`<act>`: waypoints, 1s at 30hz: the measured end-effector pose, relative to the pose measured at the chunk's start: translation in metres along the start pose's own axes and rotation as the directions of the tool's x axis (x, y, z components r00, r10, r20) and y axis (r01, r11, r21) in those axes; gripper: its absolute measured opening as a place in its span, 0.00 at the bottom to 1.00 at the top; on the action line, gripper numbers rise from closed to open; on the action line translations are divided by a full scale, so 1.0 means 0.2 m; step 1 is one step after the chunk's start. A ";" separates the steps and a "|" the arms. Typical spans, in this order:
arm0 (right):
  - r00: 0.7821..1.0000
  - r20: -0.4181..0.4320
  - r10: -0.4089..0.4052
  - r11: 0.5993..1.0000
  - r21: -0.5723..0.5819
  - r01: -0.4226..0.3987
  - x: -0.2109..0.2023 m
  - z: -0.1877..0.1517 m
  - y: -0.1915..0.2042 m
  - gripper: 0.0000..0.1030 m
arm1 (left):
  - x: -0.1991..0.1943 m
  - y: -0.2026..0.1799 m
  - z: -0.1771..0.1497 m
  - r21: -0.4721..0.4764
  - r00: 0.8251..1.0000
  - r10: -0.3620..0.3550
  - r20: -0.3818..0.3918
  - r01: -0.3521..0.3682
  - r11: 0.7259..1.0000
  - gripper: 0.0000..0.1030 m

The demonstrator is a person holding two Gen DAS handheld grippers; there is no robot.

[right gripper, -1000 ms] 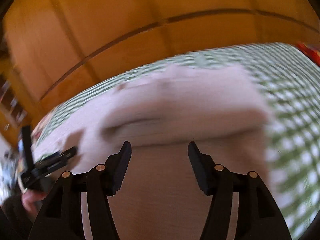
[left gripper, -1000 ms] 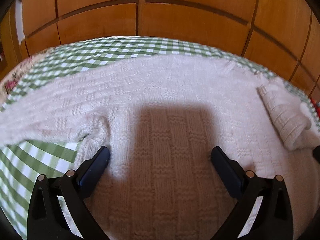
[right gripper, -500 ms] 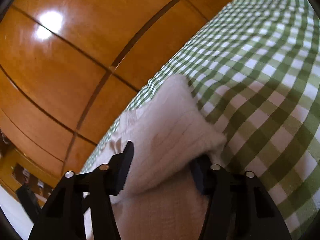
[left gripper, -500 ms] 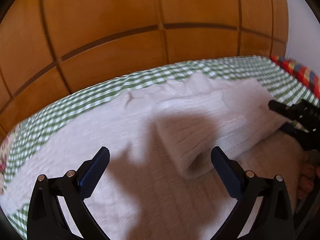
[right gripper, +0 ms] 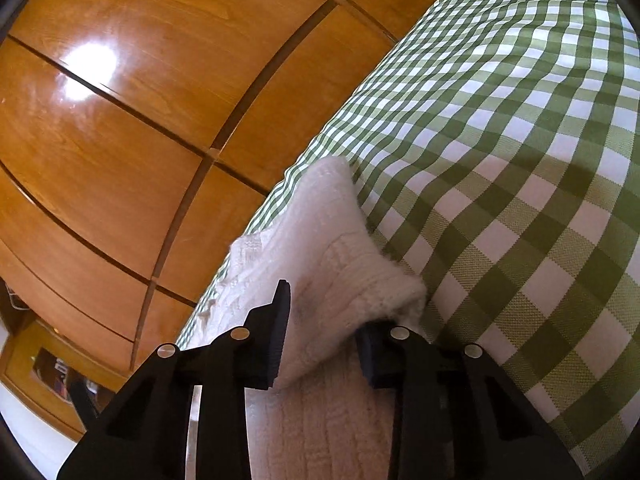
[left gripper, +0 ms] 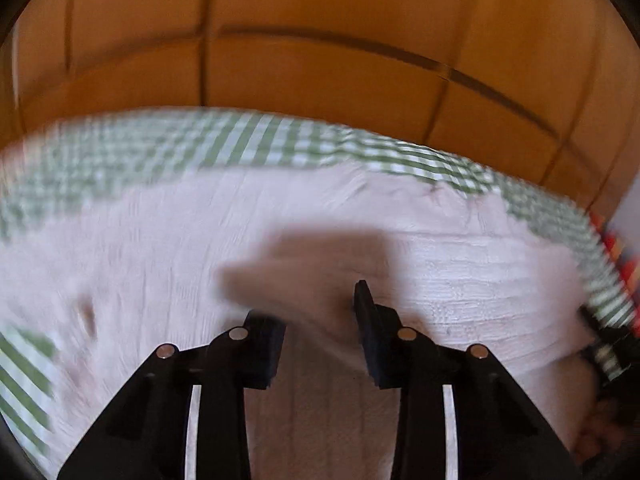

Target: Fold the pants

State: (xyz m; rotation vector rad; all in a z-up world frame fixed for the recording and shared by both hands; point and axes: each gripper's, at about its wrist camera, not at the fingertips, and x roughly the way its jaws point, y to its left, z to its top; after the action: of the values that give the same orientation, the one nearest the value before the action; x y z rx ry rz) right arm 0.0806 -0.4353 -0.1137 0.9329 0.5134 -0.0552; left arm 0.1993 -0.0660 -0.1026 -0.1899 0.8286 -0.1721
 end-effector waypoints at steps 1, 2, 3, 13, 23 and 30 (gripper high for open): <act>1.000 0.001 0.004 1.000 0.002 -0.004 0.00 0.00 0.00 0.29 | 0.00 0.06 -0.01 -0.052 0.999 -0.032 -0.012 0.031 0.998 0.47; 1.000 0.002 0.008 1.000 0.004 -0.008 -0.01 0.00 0.00 0.29 | 0.00 0.09 -0.02 -0.081 0.998 -0.058 -0.014 0.056 0.995 0.66; 1.000 0.002 0.011 1.000 0.006 -0.011 -0.01 0.00 -0.01 0.29 | 0.00 0.12 -0.02 -0.122 0.995 -0.103 0.004 0.103 0.987 0.76; 0.996 0.018 -0.082 0.997 0.014 0.082 -0.04 0.13 0.03 0.07 | 0.03 0.16 0.08 -0.180 0.988 -0.155 -0.005 0.152 0.972 0.14; 0.981 0.011 -0.193 0.977 -0.089 0.193 0.02 0.05 0.05 0.07 | 0.08 0.28 -0.02 -0.187 0.989 -0.148 -0.024 0.141 0.972 0.18; 0.983 0.015 -0.183 0.980 -0.073 0.184 0.02 0.04 0.03 0.07 | 0.03 0.26 -0.04 -0.167 0.982 -0.187 0.002 0.185 0.968 0.58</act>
State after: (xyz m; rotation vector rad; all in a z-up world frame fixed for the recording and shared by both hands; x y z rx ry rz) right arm 0.0882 -0.4373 -0.1080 0.8109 0.5888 -0.2057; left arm 0.2020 -0.0173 -0.1241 -0.4252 0.8388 -0.2812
